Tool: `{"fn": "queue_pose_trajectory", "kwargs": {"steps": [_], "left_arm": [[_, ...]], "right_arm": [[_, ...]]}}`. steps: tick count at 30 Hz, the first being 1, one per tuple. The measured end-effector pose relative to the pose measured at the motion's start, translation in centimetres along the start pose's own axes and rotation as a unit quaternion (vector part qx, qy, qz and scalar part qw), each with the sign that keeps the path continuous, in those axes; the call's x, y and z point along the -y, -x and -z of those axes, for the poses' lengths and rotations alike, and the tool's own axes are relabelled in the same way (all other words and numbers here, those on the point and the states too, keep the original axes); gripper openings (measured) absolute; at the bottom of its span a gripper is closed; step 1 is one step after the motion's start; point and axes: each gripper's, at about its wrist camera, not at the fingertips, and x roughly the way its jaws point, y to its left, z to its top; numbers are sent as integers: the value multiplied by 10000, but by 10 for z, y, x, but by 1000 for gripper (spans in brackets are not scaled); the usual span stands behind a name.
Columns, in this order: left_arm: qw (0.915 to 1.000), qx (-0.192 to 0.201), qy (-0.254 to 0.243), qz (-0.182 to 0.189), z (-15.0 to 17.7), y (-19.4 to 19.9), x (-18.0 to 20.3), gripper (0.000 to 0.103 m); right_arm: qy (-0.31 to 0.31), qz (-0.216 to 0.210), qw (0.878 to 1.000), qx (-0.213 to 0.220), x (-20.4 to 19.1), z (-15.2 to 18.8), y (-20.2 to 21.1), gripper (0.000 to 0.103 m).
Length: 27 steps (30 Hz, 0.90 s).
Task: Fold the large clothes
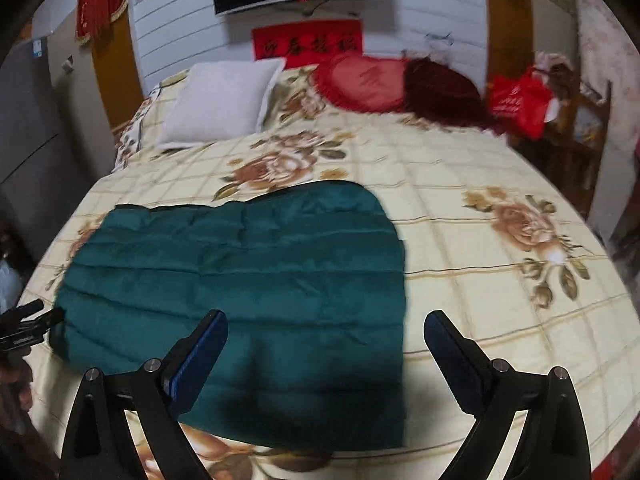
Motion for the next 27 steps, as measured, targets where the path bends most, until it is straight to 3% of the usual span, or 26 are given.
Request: {"fn": "queue_pose_trajectory", "kwargs": {"steps": [3, 6, 10, 13, 15, 18, 20, 23, 26, 27], "left_arm": [[9993, -39, 156, 350, 3, -3, -10, 103], [9990, -138, 92, 415, 9, -17, -8, 103], [9979, 11, 89, 634, -2, -23, -4, 103], [9975, 64, 88, 695, -27, -28, -7, 103], [9955, -226, 100, 911, -40, -43, -9, 103], [9923, -638, 160, 1052, -50, -68, -14, 103], [9915, -596, 266, 1123, -50, -72, -19, 103], [9865, -720, 465, 1393, -45, -83, -26, 103], [9823, -700, 565, 1643, -43, -87, -31, 103], [9830, -698, 480, 1632, -43, -87, -29, 103]], "right_arm": [[-299, -315, 9990, 40, 27, 9, 0, 98], [-595, -627, 9960, -208, 53, 20, -15, 98], [-562, -733, 9949, -409, 62, 35, -37, 98], [-521, -874, 9943, -323, 68, 27, -47, 98], [-576, -1061, 9923, -286, 72, 16, -54, 98], [-615, -1143, 9897, -607, 80, -1, -83, 98], [-614, -1261, 9860, -902, 83, -5, -101, 98], [-778, -1444, 9814, -997, 91, -10, -119, 102], [-1208, -1879, 9667, -1253, 101, -8, -139, 103], [-1287, -1995, 9644, -1161, 104, -7, -142, 103]]}}
